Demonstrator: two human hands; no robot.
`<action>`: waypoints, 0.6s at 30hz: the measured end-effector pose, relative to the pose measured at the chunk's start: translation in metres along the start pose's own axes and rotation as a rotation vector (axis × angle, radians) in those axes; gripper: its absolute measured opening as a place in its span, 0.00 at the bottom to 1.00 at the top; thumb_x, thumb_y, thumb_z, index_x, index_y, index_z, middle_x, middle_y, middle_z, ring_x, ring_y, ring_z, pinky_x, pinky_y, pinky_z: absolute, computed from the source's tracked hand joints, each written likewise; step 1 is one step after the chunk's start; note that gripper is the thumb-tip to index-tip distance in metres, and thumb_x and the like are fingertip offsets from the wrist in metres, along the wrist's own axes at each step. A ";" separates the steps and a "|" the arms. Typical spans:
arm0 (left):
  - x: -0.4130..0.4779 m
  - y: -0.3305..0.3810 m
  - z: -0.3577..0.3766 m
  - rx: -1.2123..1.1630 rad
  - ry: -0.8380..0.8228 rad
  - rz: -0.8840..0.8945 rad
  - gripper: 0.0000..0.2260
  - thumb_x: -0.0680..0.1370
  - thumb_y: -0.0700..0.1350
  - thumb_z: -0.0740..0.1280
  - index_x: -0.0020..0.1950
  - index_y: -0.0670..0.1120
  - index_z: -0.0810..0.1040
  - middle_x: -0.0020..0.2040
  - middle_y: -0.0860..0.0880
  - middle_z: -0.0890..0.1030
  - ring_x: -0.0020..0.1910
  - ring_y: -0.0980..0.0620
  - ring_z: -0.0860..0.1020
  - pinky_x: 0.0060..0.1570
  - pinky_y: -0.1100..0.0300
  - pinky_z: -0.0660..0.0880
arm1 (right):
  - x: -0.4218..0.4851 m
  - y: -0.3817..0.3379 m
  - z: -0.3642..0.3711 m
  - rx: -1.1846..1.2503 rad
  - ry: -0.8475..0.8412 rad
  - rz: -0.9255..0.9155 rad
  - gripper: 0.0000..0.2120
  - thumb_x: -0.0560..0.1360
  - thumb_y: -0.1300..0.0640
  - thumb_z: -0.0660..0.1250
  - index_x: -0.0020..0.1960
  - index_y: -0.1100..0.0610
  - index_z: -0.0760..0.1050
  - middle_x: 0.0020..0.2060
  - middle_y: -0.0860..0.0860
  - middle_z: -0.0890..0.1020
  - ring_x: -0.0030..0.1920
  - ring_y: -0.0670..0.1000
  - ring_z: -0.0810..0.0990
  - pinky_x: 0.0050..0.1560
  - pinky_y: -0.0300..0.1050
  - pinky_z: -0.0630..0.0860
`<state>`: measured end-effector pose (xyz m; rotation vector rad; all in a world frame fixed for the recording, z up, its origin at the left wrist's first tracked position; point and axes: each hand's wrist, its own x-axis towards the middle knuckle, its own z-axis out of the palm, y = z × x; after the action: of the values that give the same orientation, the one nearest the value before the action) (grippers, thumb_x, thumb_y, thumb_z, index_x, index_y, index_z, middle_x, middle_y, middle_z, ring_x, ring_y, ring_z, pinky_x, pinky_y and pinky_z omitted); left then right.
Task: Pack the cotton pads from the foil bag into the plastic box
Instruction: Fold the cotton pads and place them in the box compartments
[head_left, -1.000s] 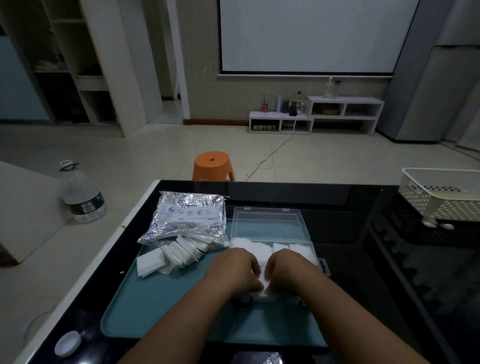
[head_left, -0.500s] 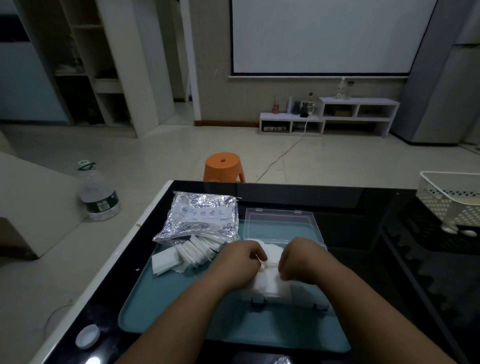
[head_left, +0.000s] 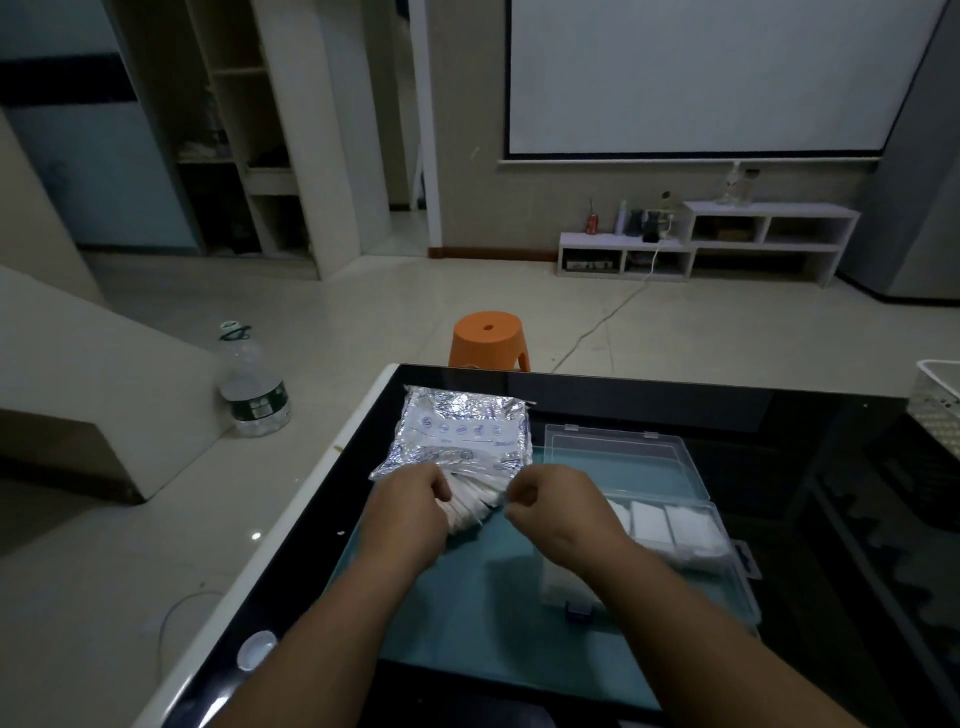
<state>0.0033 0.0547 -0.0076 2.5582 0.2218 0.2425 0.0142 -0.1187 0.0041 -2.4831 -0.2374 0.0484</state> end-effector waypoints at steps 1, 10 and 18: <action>0.001 -0.009 -0.004 0.007 0.014 -0.020 0.14 0.67 0.33 0.62 0.42 0.52 0.75 0.50 0.49 0.80 0.48 0.47 0.77 0.40 0.59 0.70 | 0.001 -0.005 0.006 0.007 -0.001 -0.009 0.07 0.74 0.54 0.68 0.51 0.49 0.82 0.48 0.47 0.84 0.49 0.49 0.81 0.52 0.47 0.79; 0.008 -0.058 0.001 0.050 -0.053 -0.042 0.18 0.73 0.39 0.65 0.60 0.54 0.76 0.57 0.49 0.80 0.54 0.46 0.78 0.48 0.58 0.72 | 0.008 -0.026 0.056 -0.087 -0.003 -0.123 0.14 0.73 0.50 0.67 0.58 0.47 0.80 0.51 0.49 0.84 0.53 0.52 0.80 0.52 0.43 0.75; 0.013 -0.061 0.009 0.219 -0.124 -0.029 0.19 0.76 0.42 0.60 0.64 0.58 0.71 0.61 0.49 0.77 0.62 0.44 0.71 0.57 0.52 0.66 | 0.015 -0.026 0.079 -0.537 0.143 -0.330 0.14 0.66 0.42 0.70 0.38 0.53 0.81 0.32 0.52 0.81 0.35 0.56 0.79 0.35 0.47 0.72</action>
<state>0.0109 0.1034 -0.0461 2.7729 0.2503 0.0492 0.0171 -0.0482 -0.0432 -2.9194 -0.6683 -0.3748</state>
